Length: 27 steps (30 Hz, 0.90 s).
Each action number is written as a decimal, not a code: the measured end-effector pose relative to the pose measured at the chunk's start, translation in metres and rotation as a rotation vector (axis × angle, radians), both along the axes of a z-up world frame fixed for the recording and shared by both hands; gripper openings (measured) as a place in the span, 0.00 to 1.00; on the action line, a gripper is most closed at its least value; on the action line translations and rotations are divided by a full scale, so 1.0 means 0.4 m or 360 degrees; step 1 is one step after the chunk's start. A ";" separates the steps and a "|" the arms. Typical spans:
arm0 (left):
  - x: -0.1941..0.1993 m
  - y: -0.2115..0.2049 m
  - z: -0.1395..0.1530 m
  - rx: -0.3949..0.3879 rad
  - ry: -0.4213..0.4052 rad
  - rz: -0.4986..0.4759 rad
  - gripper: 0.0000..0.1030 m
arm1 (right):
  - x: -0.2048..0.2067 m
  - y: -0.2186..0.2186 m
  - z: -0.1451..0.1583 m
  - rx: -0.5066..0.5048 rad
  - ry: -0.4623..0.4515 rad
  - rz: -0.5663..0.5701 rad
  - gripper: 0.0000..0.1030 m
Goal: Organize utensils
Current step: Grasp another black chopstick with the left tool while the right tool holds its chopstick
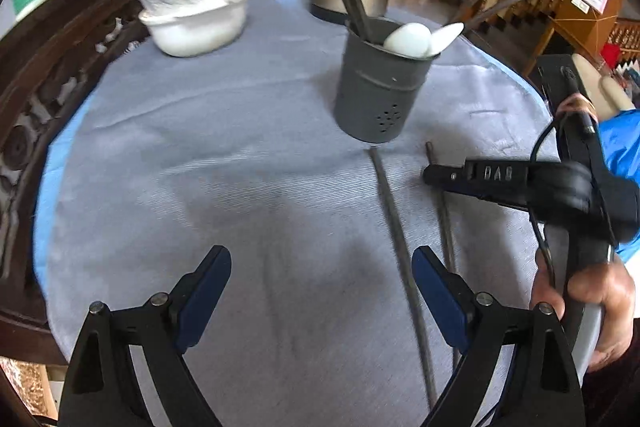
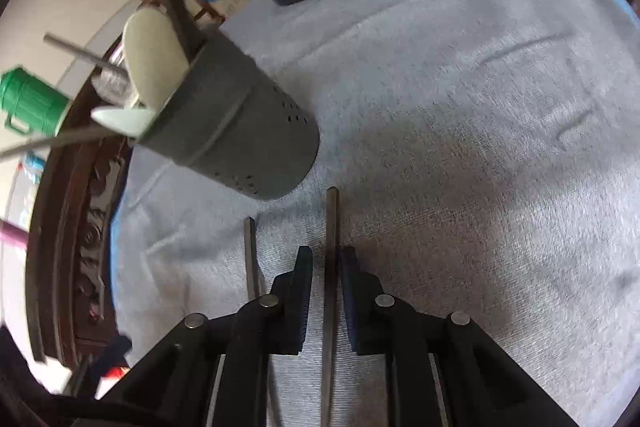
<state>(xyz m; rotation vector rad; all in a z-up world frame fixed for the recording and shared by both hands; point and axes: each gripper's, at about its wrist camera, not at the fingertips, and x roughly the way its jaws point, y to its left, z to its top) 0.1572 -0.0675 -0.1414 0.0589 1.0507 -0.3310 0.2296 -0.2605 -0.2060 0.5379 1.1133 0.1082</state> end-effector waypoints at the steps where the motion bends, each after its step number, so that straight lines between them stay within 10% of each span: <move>1: 0.008 -0.006 -0.005 -0.0018 0.0026 -0.0003 0.89 | 0.002 0.006 0.002 -0.0041 -0.0001 0.0031 0.08; 10: 0.077 -0.074 -0.023 -0.0093 0.0134 -0.0035 0.87 | -0.068 -0.076 0.019 -0.0230 0.0048 0.0017 0.08; 21: 0.150 -0.145 -0.100 -0.0032 0.0244 0.0025 0.55 | -0.027 -0.137 0.035 -0.0199 0.0150 -0.0003 0.12; 27: 0.156 -0.131 -0.102 -0.0068 0.0178 -0.0001 0.10 | -0.019 -0.112 0.043 -0.0292 0.0100 0.0042 0.07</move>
